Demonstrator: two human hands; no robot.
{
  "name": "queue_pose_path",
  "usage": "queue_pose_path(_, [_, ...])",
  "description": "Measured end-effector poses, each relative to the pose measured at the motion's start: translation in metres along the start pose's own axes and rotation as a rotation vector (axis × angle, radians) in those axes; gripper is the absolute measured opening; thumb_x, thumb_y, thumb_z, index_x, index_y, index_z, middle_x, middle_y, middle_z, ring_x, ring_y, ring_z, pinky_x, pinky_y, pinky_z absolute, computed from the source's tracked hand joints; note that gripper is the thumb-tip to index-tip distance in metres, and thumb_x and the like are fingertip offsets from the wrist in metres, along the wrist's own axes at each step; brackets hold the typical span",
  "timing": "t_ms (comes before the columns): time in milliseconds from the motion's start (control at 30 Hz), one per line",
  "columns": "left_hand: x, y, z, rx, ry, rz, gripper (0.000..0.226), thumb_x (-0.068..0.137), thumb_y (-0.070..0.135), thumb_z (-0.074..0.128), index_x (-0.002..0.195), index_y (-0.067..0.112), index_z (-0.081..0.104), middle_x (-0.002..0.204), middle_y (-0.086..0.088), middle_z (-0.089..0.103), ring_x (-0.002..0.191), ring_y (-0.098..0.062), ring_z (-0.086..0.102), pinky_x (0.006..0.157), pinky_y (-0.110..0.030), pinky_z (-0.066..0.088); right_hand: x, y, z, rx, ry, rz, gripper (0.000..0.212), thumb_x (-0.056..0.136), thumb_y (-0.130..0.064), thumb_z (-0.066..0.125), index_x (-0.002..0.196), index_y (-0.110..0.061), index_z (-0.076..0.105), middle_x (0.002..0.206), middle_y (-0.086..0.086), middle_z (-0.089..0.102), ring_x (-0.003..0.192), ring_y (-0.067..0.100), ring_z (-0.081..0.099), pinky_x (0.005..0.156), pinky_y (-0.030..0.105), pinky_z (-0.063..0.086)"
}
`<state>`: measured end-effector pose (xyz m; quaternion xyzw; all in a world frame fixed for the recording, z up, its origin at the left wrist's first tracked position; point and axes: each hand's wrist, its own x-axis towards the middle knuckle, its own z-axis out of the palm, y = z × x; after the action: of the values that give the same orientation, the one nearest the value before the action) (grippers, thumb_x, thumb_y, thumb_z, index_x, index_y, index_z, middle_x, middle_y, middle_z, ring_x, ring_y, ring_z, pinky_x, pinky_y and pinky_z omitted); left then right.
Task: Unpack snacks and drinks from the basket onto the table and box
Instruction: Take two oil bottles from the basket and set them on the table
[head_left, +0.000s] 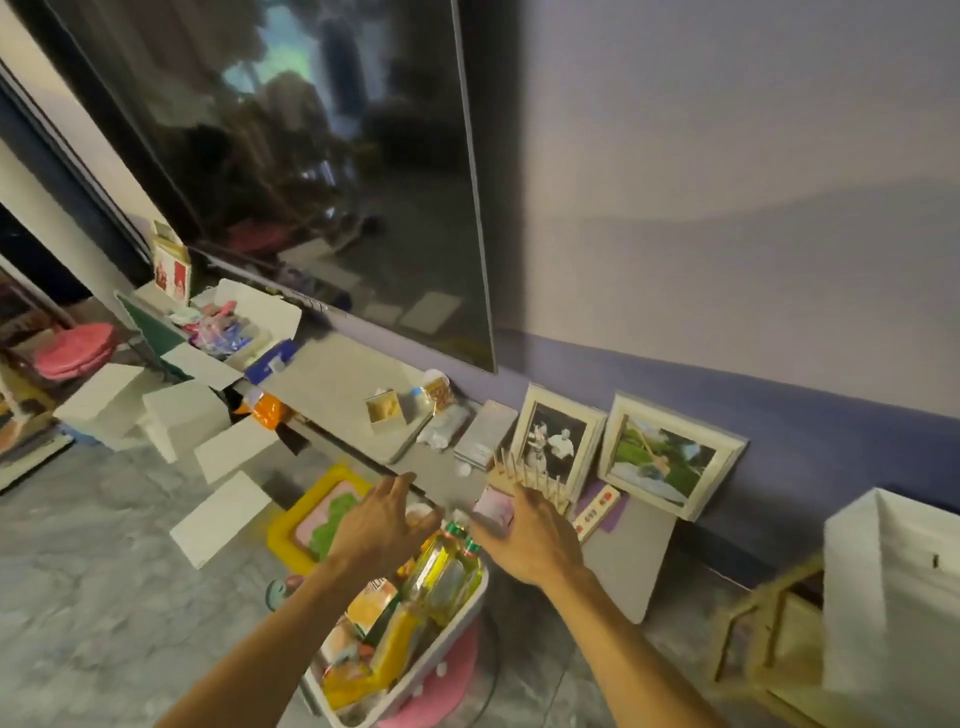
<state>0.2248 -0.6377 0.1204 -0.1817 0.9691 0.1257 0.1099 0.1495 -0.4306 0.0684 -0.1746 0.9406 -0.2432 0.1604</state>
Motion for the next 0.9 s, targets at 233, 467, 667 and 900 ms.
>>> queue_pose_path(233, [0.098,-0.073,0.106,0.004,-0.193,0.086,0.120,0.064,0.103,0.025,0.154,0.026,0.040,0.150,-0.005,0.051,0.132,-0.034,0.055,0.102,-0.048,0.051,0.039,0.012,0.132,0.107,-0.030,0.232,0.102,0.074,-0.098,0.046,0.145,-0.026,0.047,0.136,0.004,0.062,0.120,0.028,0.064,0.091,0.041,0.057])
queue_pose_path(467, [0.176,-0.142,0.244,-0.051,-0.358,0.153,0.099,0.073,0.090,0.049,0.149,0.026,0.044,0.149,-0.007,0.053,0.125,-0.028,0.061,0.102,-0.040,0.048,0.077,0.030,0.301,0.137,-0.059,0.473,0.124,0.064,-0.101,0.048,0.152,-0.013,0.041,0.154,0.010,0.046,0.143,0.032,0.043,0.113,0.046,0.044])
queue_pose_path(667, [0.205,-0.171,0.330,-0.182,-0.467,0.169,0.102,0.077,0.079,0.064,0.159,0.027,0.032,0.153,-0.005,0.047,0.136,-0.029,0.053,0.107,-0.042,0.047,0.097,0.065,0.394,0.169,0.070,0.496,0.120,0.059,-0.097,0.057,0.152,-0.024,0.038,0.158,0.005,0.043,0.151,0.032,0.032,0.124,0.050,0.030])
queue_pose_path(900, [0.213,-0.183,0.357,-0.396,-0.395,0.180,0.061,0.075,0.051,0.090,0.124,0.038,0.058,0.107,0.018,0.068,0.097,-0.005,0.066,0.075,-0.022,0.048,0.098,0.066,0.422,0.331,0.291,0.503,0.099,0.066,-0.075,0.076,0.148,-0.029,0.045,0.158,0.000,0.043,0.154,0.027,0.027,0.122,0.054,0.029])
